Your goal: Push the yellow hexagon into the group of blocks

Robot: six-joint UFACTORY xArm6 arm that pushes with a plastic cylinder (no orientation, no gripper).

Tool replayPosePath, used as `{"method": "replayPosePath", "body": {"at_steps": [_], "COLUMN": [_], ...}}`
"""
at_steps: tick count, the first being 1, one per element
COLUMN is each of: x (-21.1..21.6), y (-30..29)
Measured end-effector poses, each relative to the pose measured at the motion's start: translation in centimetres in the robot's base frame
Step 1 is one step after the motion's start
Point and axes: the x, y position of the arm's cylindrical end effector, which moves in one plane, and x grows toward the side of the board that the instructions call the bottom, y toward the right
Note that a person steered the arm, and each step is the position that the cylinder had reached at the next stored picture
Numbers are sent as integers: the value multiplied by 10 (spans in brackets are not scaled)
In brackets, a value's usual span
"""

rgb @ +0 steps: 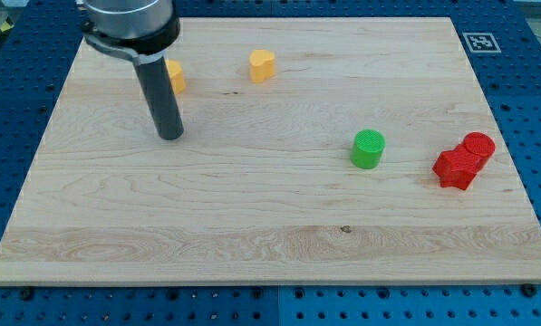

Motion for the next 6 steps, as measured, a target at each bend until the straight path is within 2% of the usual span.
{"method": "replayPosePath", "body": {"at_steps": [3,5,6], "x": [-106,-157,-166], "y": [-21,-62,-76]}}
